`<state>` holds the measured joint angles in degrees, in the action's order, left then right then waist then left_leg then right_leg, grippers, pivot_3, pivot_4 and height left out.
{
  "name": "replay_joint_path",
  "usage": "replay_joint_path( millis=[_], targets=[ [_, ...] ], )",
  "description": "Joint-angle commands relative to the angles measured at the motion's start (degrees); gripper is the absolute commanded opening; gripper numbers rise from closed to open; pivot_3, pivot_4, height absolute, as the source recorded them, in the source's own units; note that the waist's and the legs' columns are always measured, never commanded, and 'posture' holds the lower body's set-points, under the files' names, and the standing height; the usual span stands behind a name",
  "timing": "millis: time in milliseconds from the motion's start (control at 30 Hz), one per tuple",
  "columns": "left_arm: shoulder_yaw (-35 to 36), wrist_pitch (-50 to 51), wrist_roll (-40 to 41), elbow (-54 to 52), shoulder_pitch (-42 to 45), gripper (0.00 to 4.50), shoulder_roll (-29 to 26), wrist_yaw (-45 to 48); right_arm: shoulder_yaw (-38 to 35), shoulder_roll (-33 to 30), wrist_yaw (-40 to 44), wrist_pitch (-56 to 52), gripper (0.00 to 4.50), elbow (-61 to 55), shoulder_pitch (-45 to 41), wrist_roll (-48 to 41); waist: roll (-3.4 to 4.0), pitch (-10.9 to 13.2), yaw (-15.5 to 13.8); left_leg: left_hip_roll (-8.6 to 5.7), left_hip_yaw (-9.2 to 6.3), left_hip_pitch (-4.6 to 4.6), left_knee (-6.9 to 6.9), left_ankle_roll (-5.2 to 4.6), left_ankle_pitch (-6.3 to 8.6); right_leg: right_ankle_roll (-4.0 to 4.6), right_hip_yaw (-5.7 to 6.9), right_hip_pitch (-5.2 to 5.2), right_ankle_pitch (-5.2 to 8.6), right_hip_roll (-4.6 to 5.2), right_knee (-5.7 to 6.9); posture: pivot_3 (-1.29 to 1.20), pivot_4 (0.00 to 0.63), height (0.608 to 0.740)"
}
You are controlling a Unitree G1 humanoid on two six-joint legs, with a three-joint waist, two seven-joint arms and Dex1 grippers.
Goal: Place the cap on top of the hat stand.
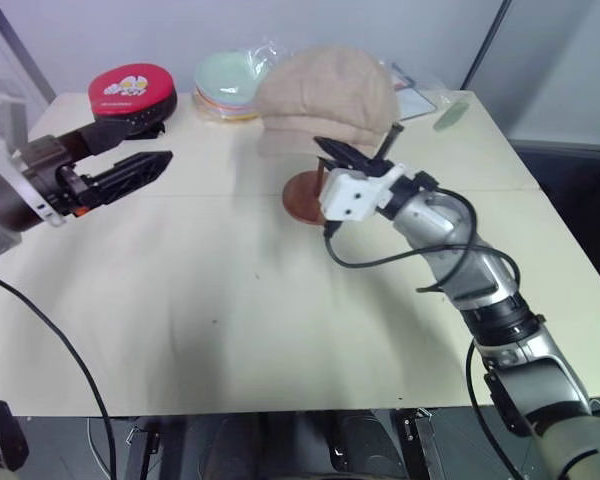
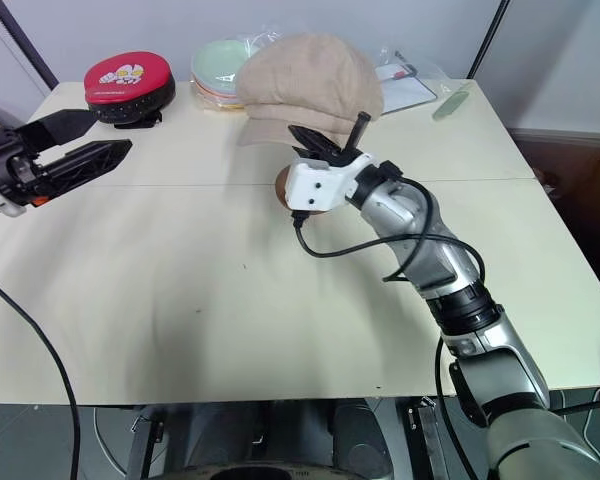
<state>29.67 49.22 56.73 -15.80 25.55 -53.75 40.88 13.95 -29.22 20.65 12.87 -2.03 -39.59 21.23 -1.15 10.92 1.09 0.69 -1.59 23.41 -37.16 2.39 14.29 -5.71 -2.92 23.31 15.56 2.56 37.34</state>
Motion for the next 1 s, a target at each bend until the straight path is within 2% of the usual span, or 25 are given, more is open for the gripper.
replay_joint_path(
  millis=[33,133,233,533,633,833,867,1000],
  targets=[
    [-0.34,-1.98,-0.88,0.46,1.48,4.50,-0.10,0.48,-5.00,-3.37,-1.84,10.20,0.01,2.17,0.36,-3.12,0.00,0.00,-0.04,0.00,0.00,0.00,0.00,0.00,0.00,0.00,0.00,0.00,0.00,0.00,0.00,0.00,0.150,0.740],
    [-1.48,-2.76,-1.47,1.43,2.47,4.50,0.07,0.62,-4.63,-5.90,-4.04,20.75,0.01,8.01,-0.33,-1.16,0.00,0.00,0.07,-0.01,0.01,-0.02,-0.01,0.00,0.00,0.00,0.00,-0.01,0.00,0.00,0.00,0.00,0.150,0.740],
    [-2.72,-3.37,-2.18,2.41,3.73,4.50,0.47,0.96,-3.41,-6.20,-6.92,26.36,0.01,13.83,-2.22,2.79,0.00,0.00,0.26,0.00,0.01,-0.02,0.00,0.00,0.00,0.00,0.00,0.00,0.00,-0.02,0.00,0.00,0.150,0.740],
    [-5.04,-4.21,-3.18,4.17,6.72,4.50,1.35,2.01,-0.46,-1.70,-14.85,33.35,0.01,22.69,-4.32,10.22,0.00,0.00,1.45,0.01,0.00,-0.01,0.03,0.05,-0.03,0.00,-0.02,0.04,0.00,-0.05,0.05,0.00,0.150,0.740],
    [-5.04,-3.98,-2.81,4.12,6.81,4.50,1.32,2.59,-1.00,-1.72,-14.01,33.12,1.07,23.84,-4.43,8.24,0.00,0.00,1.42,0.01,-0.01,-0.01,0.03,0.06,-0.04,0.00,-0.02,0.03,0.00,-0.04,0.05,0.00,0.150,0.740],
    [-5.40,-3.31,-2.26,3.90,6.83,4.50,0.54,5.15,-1.76,-2.38,-13.15,30.37,4.10,22.62,-3.78,8.25,0.00,0.00,1.46,0.01,-0.01,-0.02,0.03,0.06,-0.04,0.00,-0.02,0.03,0.00,-0.04,0.06,0.00,0.150,0.740],
    [-5.48,-3.28,-2.34,3.98,6.97,4.50,0.52,5.33,-1.82,-2.82,-12.88,29.85,4.44,21.89,-3.37,8.56,0.00,0.00,1.44,0.01,-0.02,-0.02,0.03,0.06,-0.04,0.00,-0.02,0.03,0.00,-0.04,0.06,0.00,0.150,0.740],
    [-5.63,-3.23,-2.70,3.98,6.85,4.50,0.24,6.06,-4.09,-7.52,-7.10,27.38,4.44,14.91,3.51,2.66,0.00,0.00,1.06,0.00,-0.05,-0.01,0.03,0.06,-0.04,0.00,-0.02,0.02,0.00,-0.02,0.04,0.00,0.150,0.740]
  ],
)
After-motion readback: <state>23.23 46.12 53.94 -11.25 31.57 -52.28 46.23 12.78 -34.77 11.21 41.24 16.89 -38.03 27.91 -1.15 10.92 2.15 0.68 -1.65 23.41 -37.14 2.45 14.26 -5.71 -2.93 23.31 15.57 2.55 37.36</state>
